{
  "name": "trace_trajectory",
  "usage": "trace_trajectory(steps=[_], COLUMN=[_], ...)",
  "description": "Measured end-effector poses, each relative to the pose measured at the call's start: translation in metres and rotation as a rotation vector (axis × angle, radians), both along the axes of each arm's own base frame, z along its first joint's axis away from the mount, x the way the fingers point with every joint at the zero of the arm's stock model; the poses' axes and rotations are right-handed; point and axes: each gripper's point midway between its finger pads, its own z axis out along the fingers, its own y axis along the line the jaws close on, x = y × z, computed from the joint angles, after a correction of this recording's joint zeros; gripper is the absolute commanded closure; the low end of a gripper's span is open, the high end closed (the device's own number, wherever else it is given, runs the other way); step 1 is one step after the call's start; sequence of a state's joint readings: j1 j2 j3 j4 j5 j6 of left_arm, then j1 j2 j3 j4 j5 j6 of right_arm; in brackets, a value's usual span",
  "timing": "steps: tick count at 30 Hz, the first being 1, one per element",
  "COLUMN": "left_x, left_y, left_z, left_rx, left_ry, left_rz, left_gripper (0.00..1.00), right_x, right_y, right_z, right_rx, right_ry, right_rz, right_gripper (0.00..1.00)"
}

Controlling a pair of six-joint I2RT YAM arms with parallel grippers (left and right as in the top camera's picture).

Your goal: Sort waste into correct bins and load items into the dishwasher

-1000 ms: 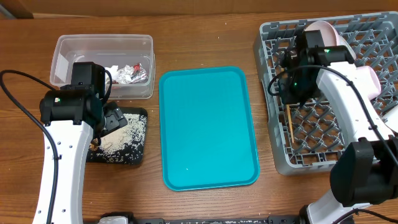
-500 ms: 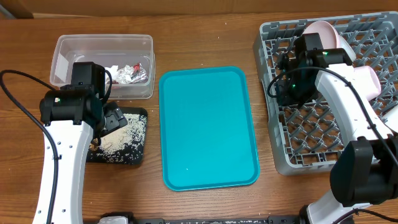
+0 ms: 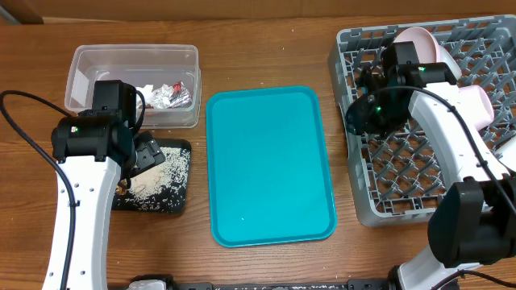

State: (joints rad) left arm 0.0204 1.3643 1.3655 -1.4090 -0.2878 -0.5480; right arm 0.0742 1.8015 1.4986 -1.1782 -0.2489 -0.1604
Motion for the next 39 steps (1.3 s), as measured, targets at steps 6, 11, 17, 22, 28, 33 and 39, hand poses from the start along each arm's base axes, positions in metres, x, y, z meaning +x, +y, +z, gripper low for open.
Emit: trace_trajectory(steps=[6, 11, 17, 22, 28, 33, 39], left_x=[0.001, 0.008, 0.008, 0.008, 0.012, 0.037, 0.037], left_y=[0.000, 0.008, 0.009, 0.009, 0.009, -0.004, -0.038], left_z=[0.000, 0.004, 0.004, 0.004, 0.005, 0.008, 0.002], left_rx=[0.002, 0.046, 0.054, 0.054, 0.054, -0.027, -0.185], left_ry=[-0.004, -0.033, -0.036, -0.036, -0.055, -0.159, -0.127], left_rz=[0.000, 0.007, 0.009, 0.009, 0.010, -0.010, -0.186], left_gripper=[0.00, 0.00, 0.00, 0.00, 0.00, 0.00, 0.00], right_x=[0.012, 0.037, 0.045, 0.048, 0.043, 0.032, 0.022], right_y=[0.017, 0.012, -0.027, -0.061, -0.089, -0.104, -0.108], right_z=[0.015, 0.069, 0.100, 0.101, 0.098, 0.090, 0.101], right_rx=[0.103, 0.134, 0.130, 0.125, 0.109, 0.033, 0.002], right_ry=[-0.044, -0.147, -0.185, -0.190, -0.158, -0.101, -0.113], right_rz=[0.001, -0.044, -0.159, -0.255, -0.360, -0.439, -0.461], right_gripper=[0.08, 0.00, 0.00, 0.00, 0.00, 0.00, 0.00])
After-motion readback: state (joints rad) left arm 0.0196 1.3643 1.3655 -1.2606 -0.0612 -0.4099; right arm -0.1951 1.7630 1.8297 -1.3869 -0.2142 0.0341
